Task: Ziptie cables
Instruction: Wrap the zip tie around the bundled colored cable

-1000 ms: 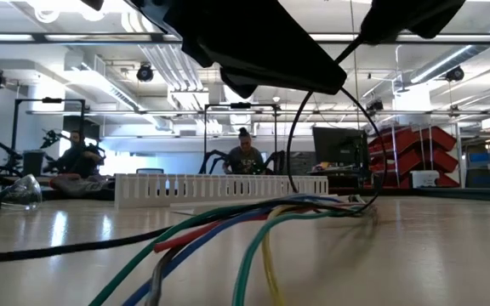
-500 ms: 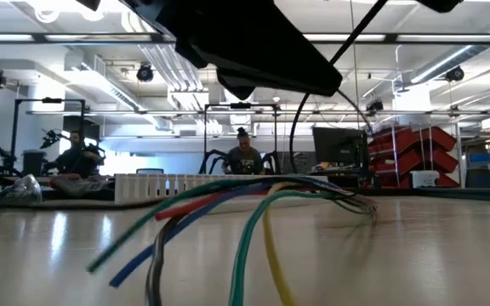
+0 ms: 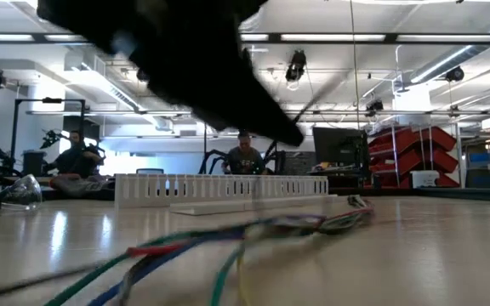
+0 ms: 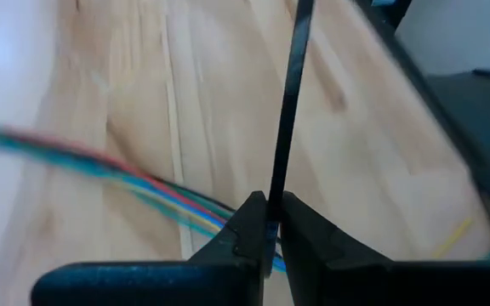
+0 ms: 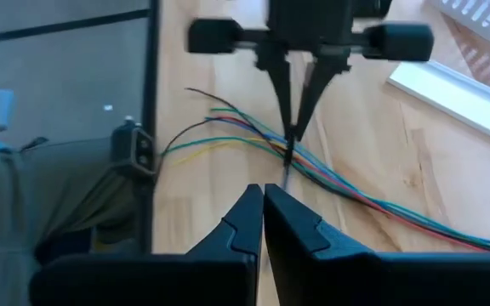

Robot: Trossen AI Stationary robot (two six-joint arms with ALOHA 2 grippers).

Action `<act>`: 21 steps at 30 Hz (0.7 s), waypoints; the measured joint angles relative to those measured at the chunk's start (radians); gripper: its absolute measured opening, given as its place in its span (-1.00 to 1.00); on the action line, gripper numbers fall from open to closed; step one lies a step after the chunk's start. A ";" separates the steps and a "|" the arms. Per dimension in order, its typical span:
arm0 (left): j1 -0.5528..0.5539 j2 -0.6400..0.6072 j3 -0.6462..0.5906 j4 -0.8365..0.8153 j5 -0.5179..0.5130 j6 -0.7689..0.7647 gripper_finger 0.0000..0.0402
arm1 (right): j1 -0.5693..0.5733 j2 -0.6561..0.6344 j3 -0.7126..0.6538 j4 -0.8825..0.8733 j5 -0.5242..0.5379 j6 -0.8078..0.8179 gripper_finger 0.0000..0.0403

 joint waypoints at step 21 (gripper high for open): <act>-0.005 0.002 -0.123 0.244 0.000 -0.015 -0.95 | -0.058 0.199 0.000 0.156 0.238 0.037 -0.60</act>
